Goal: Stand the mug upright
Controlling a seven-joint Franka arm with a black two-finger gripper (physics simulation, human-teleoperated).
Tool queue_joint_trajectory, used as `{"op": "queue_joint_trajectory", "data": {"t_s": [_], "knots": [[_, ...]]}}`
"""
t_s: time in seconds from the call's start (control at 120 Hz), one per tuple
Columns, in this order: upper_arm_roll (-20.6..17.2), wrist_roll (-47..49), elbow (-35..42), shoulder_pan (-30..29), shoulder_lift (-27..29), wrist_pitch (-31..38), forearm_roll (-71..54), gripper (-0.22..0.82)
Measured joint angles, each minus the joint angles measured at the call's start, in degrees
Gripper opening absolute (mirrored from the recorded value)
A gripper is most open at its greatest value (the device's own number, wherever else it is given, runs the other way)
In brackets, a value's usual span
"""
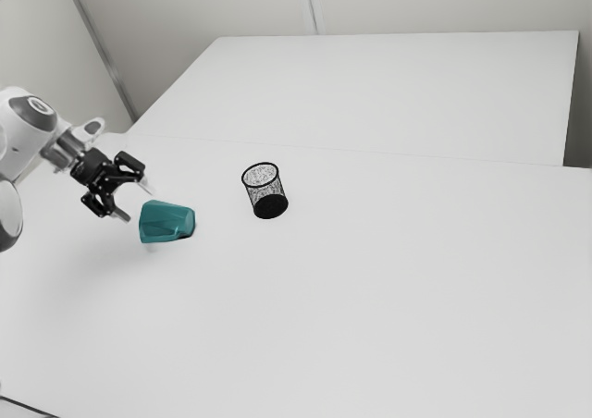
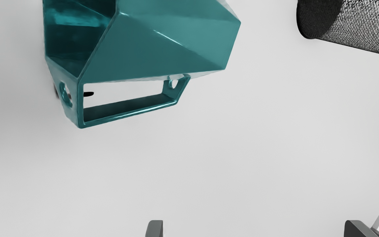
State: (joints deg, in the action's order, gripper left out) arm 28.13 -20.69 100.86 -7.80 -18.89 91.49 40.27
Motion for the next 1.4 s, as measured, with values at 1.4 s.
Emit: {"op": "queue_joint_trajectory", "data": {"t_s": [1.4], "knots": [[0.96, -26.51, -3.71, -5.39, -16.67, -0.99, 30.61, 0.35]]}}
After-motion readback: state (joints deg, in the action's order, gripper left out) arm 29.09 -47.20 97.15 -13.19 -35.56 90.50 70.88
